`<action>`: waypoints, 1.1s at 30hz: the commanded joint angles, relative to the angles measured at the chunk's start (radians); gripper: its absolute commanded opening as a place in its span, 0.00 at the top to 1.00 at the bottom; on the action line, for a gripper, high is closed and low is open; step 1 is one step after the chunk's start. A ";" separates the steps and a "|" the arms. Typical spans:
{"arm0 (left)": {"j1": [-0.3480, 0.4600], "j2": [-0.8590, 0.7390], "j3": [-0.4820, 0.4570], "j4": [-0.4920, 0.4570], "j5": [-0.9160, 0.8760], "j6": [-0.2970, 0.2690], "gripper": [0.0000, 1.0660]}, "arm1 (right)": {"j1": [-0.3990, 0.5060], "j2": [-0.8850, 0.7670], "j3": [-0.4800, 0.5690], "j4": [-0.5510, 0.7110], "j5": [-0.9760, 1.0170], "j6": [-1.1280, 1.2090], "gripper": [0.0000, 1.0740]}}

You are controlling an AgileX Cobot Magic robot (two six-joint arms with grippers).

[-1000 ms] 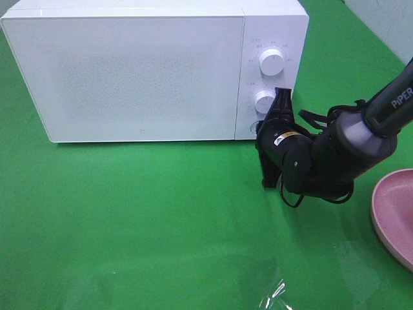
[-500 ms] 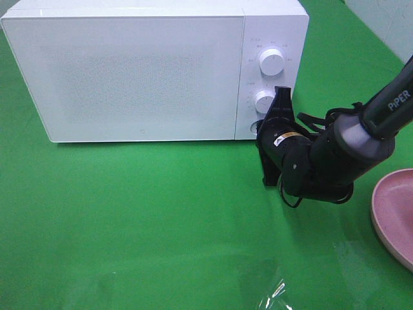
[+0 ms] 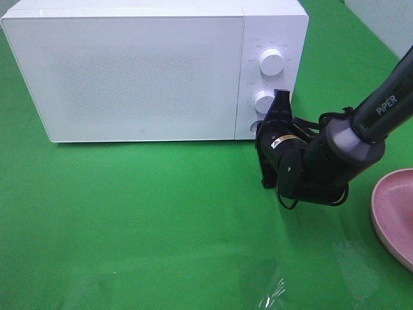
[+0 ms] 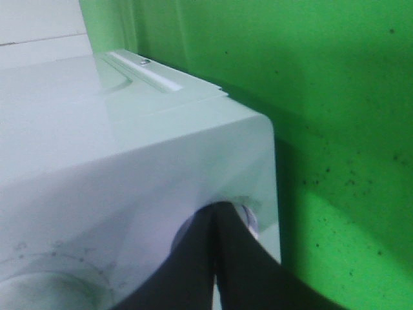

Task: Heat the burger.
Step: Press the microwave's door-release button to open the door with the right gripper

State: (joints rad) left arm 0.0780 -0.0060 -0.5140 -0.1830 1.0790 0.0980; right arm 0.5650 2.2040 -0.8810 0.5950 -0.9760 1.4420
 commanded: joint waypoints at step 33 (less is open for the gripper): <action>0.003 -0.015 -0.001 -0.003 -0.010 -0.005 0.09 | -0.024 0.041 -0.140 -0.017 -0.179 -0.049 1.00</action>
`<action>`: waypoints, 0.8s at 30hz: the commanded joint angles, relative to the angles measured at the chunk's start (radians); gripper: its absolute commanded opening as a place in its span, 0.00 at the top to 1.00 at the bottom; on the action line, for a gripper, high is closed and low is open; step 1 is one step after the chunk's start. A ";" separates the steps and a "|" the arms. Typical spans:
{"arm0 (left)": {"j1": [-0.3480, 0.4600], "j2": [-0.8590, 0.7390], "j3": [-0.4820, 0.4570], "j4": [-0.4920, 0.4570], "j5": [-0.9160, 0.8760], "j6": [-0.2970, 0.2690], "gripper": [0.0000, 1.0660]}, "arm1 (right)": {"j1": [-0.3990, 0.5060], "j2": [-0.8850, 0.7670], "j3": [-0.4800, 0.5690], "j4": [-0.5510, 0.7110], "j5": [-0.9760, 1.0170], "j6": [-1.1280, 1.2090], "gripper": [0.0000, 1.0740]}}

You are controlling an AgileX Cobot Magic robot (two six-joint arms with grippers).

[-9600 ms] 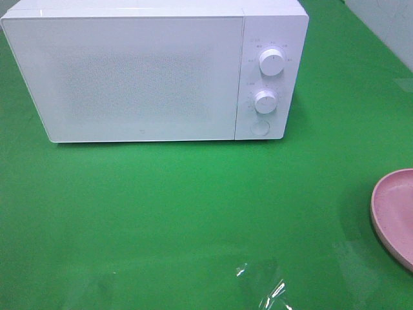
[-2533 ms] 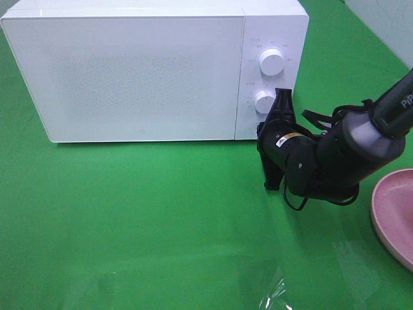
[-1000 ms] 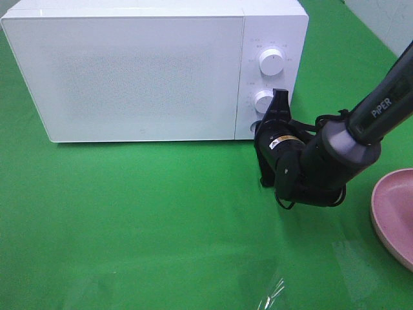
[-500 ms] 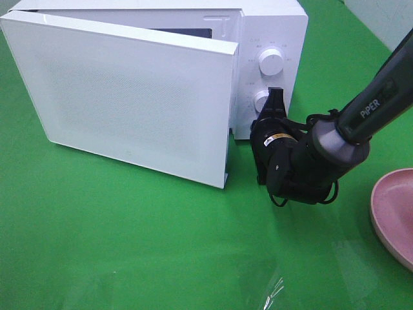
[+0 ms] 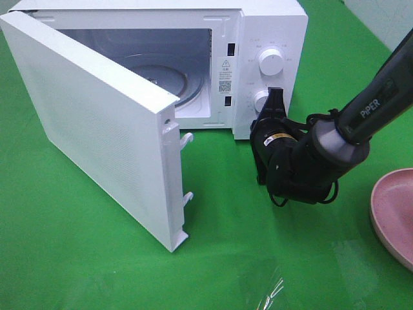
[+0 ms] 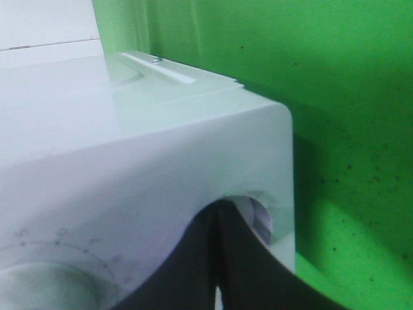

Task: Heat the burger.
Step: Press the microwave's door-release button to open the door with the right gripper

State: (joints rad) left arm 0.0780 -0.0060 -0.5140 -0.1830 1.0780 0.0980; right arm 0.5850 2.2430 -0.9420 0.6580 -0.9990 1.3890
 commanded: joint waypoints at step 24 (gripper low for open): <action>0.003 -0.015 -0.001 -0.003 -0.009 -0.005 0.09 | 0.014 -0.149 0.158 -0.189 0.090 0.047 1.00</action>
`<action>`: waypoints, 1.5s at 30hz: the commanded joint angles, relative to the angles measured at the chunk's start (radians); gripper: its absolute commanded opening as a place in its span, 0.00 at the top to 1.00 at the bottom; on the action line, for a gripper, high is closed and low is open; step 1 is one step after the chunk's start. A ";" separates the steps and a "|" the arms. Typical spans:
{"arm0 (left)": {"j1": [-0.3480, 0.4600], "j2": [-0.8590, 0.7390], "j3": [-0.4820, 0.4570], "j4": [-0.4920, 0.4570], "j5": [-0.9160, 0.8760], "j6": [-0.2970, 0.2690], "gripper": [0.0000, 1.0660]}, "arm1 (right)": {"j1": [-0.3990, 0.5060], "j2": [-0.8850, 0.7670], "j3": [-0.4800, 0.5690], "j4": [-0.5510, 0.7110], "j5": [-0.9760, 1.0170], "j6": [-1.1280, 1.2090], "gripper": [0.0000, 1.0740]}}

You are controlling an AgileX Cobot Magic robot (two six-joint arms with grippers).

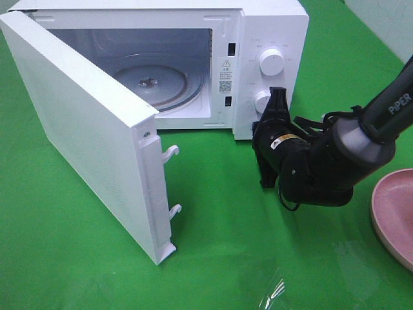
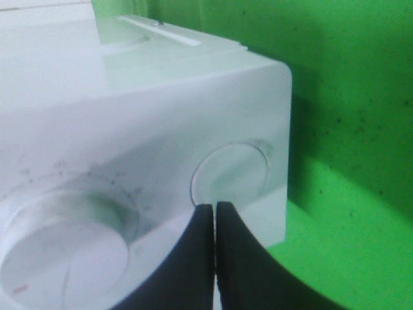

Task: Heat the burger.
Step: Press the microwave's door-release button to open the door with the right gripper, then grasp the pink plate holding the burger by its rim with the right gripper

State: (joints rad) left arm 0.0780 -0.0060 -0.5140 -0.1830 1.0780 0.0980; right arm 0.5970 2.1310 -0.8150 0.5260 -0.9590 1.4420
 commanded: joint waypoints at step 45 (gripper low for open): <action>0.003 -0.015 -0.001 -0.003 -0.009 -0.005 0.09 | -0.112 -0.594 0.107 -0.332 1.286 -1.234 0.93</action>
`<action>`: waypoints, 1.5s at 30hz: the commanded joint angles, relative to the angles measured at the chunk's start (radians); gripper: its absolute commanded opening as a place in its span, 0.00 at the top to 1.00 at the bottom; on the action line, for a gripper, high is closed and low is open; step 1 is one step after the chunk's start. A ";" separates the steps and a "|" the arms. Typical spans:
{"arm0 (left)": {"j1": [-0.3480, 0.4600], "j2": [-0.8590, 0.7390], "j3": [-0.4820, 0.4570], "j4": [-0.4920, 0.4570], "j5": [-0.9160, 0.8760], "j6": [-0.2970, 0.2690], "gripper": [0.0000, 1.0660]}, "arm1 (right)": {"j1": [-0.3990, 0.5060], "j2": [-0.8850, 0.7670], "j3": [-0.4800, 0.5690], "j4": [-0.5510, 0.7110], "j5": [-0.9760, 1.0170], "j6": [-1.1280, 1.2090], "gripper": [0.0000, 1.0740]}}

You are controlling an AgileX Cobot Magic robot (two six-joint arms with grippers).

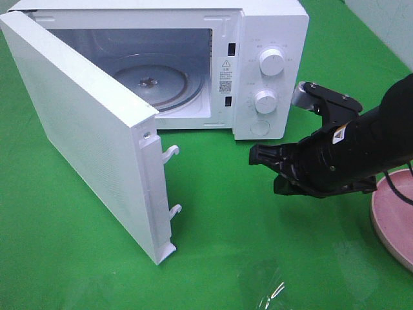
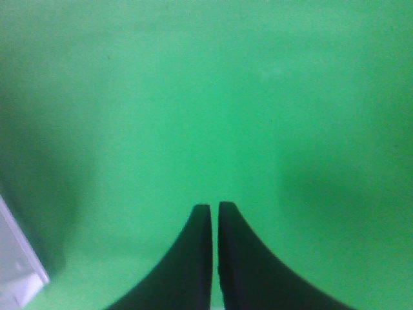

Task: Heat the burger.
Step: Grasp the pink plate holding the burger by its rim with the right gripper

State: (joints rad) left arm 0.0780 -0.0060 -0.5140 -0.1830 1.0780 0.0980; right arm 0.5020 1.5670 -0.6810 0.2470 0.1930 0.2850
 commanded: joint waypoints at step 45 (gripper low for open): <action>0.003 -0.015 -0.001 -0.003 -0.009 -0.005 0.09 | -0.313 -0.067 -0.053 -0.301 0.489 -0.213 0.15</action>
State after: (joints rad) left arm 0.0780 -0.0060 -0.5140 -0.1830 1.0780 0.0980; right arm 0.1950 1.4550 -0.7320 -0.0550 0.7120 0.0810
